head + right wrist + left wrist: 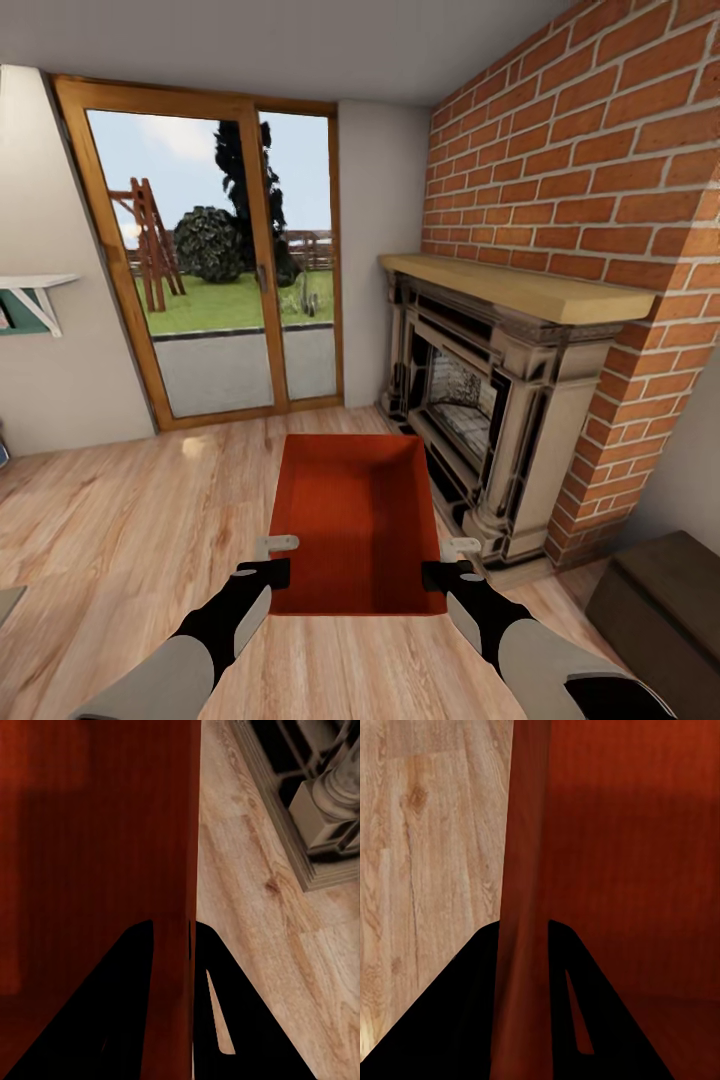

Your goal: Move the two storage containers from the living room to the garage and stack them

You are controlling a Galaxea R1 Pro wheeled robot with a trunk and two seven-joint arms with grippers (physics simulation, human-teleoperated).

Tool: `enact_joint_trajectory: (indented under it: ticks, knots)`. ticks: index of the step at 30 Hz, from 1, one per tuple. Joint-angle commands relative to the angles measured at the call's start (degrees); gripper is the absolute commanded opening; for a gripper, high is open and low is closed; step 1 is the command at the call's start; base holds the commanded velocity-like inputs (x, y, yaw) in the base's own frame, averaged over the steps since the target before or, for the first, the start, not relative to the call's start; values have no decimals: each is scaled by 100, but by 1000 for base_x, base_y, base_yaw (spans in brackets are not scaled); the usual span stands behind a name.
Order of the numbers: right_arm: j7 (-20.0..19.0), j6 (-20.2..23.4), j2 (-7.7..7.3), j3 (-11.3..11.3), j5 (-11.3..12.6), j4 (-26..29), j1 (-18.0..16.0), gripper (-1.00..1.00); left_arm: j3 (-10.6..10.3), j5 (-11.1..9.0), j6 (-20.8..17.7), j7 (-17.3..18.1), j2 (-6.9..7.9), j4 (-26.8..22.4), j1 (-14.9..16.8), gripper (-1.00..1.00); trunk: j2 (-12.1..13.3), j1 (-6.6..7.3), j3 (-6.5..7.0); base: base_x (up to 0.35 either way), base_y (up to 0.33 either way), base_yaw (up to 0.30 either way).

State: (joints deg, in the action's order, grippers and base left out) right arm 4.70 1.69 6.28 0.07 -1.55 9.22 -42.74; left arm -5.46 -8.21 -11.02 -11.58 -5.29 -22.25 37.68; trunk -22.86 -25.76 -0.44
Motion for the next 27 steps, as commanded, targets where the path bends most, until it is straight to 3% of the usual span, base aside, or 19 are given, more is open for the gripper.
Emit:
enact_joint_trajectory:
  ticks: [1, 27]
  knots:
    - [-13, 15, 23, 37, 49, -17, 3, -100, -25, -32, -23, -28, -24, -43, 3, -100, -6, -3, 5, 0, 0, 0]
    - [-13, 15, 23, 37, 49, -17, 3, -100, -25, -32, -23, -28, -24, -43, 3, -100, -6, -3, 244, 0, 0, 0]
